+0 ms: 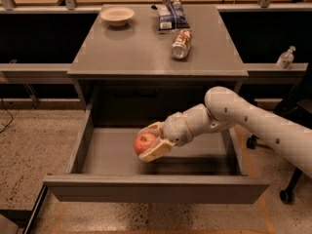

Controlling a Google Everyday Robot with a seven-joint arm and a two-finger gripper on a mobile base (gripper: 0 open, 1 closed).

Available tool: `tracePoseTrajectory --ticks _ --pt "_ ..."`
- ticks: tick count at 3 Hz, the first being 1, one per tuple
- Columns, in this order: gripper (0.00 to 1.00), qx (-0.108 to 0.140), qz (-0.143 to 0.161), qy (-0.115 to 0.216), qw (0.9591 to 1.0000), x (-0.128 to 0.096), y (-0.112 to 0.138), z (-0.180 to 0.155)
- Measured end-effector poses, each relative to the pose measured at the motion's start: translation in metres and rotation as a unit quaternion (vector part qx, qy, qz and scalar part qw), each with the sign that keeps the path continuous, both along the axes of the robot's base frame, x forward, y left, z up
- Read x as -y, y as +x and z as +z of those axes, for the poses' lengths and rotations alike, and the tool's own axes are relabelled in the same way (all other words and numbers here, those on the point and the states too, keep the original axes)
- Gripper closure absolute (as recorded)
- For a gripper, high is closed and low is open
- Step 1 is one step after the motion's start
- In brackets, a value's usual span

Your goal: Place apple into top drawer

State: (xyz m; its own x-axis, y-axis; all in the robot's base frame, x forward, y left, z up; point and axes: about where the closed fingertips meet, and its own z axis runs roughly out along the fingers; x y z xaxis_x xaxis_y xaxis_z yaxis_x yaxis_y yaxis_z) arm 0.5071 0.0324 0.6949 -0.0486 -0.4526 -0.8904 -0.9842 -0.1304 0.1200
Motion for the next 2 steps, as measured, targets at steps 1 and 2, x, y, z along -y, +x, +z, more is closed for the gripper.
tracePoseTrajectory --ticks 1,2 --pt "0.58 0.003 -0.017 0.003 0.9999 0.007 0.004 -0.024" --pt "0.35 0.015 -0.033 0.012 0.9993 0.013 0.009 -0.038"
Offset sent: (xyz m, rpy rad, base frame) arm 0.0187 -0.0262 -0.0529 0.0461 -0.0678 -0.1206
